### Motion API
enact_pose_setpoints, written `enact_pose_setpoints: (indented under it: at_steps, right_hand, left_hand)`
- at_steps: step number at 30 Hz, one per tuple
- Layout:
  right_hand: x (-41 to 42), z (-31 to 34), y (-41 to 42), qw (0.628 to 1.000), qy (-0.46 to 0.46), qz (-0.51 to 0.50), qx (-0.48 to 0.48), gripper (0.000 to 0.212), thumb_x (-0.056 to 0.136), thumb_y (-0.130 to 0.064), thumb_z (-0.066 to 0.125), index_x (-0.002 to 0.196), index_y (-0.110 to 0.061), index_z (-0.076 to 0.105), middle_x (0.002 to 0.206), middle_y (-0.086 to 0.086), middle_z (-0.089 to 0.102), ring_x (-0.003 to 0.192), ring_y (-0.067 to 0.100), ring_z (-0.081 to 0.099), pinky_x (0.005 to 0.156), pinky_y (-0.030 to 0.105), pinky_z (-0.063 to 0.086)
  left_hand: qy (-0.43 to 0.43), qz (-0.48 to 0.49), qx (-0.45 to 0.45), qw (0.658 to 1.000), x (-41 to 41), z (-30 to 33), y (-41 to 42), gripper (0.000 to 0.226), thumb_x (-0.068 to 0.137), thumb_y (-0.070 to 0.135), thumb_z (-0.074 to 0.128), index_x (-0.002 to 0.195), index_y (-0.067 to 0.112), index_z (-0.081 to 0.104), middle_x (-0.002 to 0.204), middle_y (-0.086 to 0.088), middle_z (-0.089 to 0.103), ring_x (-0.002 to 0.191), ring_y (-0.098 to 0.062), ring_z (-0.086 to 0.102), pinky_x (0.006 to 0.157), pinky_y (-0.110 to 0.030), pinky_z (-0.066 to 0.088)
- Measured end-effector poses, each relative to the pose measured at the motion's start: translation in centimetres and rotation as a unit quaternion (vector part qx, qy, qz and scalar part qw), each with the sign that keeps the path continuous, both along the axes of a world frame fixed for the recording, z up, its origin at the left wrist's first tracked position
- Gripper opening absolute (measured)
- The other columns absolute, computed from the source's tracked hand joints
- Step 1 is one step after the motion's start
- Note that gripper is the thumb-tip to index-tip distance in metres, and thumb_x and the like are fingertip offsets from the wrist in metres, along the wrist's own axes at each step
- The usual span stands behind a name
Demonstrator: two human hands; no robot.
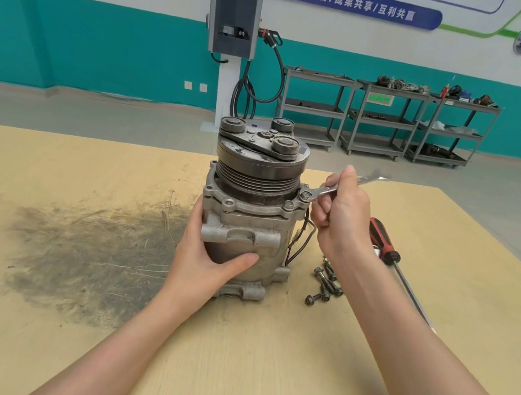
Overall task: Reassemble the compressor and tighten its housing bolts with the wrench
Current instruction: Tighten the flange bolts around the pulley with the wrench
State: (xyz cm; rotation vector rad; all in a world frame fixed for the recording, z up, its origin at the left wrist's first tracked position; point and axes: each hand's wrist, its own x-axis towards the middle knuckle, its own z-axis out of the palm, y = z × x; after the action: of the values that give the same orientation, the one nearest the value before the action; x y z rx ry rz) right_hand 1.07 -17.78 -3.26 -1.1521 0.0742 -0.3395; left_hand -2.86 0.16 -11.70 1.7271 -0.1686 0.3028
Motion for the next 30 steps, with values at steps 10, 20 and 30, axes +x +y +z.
enact_pose_setpoints:
  at_steps: [10, 20, 30]
  right_hand:
    - [-2.4, -2.0, 1.3, 0.934, -0.238, -0.220, -0.148, 0.038, 0.100, -0.035, 0.036, 0.069, -0.020, 0.051, 0.049, -0.011, 0.044, 0.044, 0.009, 0.040, 0.045, 0.029, 0.032]
    - [-2.6, -0.7, 1.1, 0.937, -0.260, -0.189, -0.138, 0.050, 0.101, -0.039, 0.029, 0.059, -0.033, 0.055, 0.046, -0.007, 0.046, 0.042, 0.010, 0.043, 0.043, 0.026, 0.035]
    - [-1.1, 1.2, -1.8, 0.998, -0.024, 0.035, -0.035, 0.046, 0.107, -0.039, 0.031, 0.073, -0.013, 0.048, 0.042, -0.002, 0.034, 0.035, 0.011, 0.034, 0.037, 0.020, 0.027]
  left_hand:
    - [0.001, 0.000, 0.002, 1.000, -0.1, 0.1, 0.0, 0.118, 0.050, 0.056, 0.083, 0.150, 0.022, 0.030, 0.141, 0.003, 0.055, 0.134, -0.014, 0.049, 0.114, -0.045, 0.040]
    - [-0.004, 0.002, 0.003, 1.000, 0.1, -0.1, 0.1, 0.112, 0.051, 0.057, 0.083, 0.147, 0.027, 0.034, 0.138, 0.006, 0.057, 0.131, -0.011, 0.051, 0.113, -0.044, 0.041]
    - [0.000, -0.007, -0.010, 1.000, 0.1, -0.3, 0.1, 0.113, 0.052, 0.055, 0.085, 0.149, 0.035, 0.030, 0.140, 0.011, 0.056, 0.132, -0.008, 0.051, 0.114, -0.043, 0.040]
